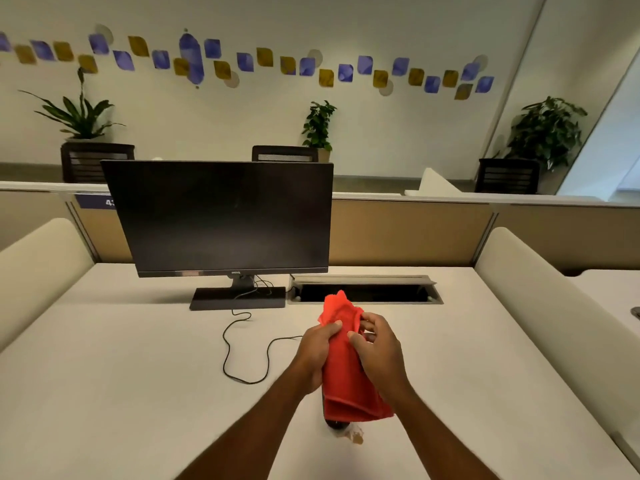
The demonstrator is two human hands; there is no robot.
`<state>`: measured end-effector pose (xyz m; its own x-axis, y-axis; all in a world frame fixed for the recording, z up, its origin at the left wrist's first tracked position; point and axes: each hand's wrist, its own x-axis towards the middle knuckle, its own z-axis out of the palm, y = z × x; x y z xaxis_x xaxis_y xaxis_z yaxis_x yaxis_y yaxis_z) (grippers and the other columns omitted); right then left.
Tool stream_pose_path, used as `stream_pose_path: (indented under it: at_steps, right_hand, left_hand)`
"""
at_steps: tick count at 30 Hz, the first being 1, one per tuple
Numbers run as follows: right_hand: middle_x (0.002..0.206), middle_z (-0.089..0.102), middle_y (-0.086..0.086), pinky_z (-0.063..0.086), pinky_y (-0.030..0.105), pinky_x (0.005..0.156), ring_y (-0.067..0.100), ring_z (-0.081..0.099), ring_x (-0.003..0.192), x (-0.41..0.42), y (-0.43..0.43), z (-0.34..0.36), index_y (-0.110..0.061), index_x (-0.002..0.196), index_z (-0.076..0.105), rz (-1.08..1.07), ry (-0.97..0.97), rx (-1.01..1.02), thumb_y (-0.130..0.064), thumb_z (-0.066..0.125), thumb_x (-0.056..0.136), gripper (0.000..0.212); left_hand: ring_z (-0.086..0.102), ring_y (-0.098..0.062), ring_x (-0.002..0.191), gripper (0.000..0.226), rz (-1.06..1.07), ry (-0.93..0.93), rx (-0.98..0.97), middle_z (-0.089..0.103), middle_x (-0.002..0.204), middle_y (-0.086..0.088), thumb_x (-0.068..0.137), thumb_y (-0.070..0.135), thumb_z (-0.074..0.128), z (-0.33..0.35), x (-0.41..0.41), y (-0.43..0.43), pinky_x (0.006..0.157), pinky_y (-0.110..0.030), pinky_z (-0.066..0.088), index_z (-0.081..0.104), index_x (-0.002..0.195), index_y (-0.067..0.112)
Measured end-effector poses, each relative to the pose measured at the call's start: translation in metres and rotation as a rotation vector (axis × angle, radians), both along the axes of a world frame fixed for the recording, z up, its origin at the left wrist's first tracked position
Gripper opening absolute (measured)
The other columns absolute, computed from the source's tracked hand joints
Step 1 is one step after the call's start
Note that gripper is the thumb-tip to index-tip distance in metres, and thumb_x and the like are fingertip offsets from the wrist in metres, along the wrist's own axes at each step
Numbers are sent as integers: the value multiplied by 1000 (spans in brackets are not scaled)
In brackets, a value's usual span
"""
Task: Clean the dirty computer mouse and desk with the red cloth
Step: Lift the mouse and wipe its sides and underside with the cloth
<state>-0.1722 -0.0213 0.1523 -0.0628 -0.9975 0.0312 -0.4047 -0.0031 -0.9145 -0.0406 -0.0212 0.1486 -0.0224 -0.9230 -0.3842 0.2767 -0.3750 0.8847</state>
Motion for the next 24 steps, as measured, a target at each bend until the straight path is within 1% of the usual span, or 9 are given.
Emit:
stream_pose_path:
  at_steps: [3,8,10,12,14,15,18,20,24]
  right_hand:
    - [118,63,-4,55,36,87,17,62,103,1,-2,-11,-20,122,58,-13,-81,40,-27,67,90,35]
    - [113,66,-6,55,35,85,16,63,98,16,-2,-18,-22,120,62,-73,-160,24,-24,63,92,28]
    - [115,66,-5,56,40,87,19,64,99,23,-3,-19,-22,123,61,-59,-270,93,-24,56,97,26]
    - [113,68,0,57,45,87,23,66,100,28,-6,-20,-18,119,63,-42,-432,177,-19,51,99,23]
    - [105,70,7,59,47,83,26,68,96,32,-7,-20,-14,111,66,-32,-520,214,-17,55,98,17]
    - [101,71,8,59,46,80,26,68,92,35,-8,-20,-14,106,66,-54,-498,217,-20,58,96,14]
    - [92,68,6,58,36,69,22,65,82,47,-10,-24,-14,96,62,-188,-263,223,-29,61,94,15]
    - [84,67,8,52,30,61,22,63,76,55,-8,-25,-11,87,61,-239,-205,223,-25,57,95,16]
    - [83,70,12,59,38,68,27,68,78,63,-6,-24,-9,86,67,-94,-158,302,-23,47,100,28]
  left_hand:
    - [75,-27,85,24,8,-8,14,77,94,-8,97,34,56,-1,1,1,66,-38,60,65,109,15]
    - [73,-26,89,19,27,10,37,77,94,-3,97,38,56,-8,9,6,66,-36,57,63,104,22]
    - [73,-28,88,18,52,80,63,78,92,-4,95,37,58,-10,17,9,68,-39,58,62,104,21]
    - [73,-32,92,27,46,139,80,76,99,-11,94,37,58,-11,27,9,76,-44,58,62,111,17]
    - [73,-34,92,32,9,187,83,74,104,-16,92,35,57,-9,36,9,75,-43,58,62,115,13]
    - [73,-34,91,32,-9,202,79,74,104,-17,91,34,58,-9,39,10,73,-43,58,62,114,13]
    - [72,-35,92,41,-46,226,68,74,104,-17,79,34,62,-11,43,10,77,-45,56,63,114,13]
    - [70,-35,93,45,-70,213,66,75,102,-17,73,34,63,-14,44,10,79,-45,55,64,114,12]
    - [71,-32,85,44,-74,192,91,75,98,-17,74,30,64,-18,52,6,74,-42,56,67,112,9]
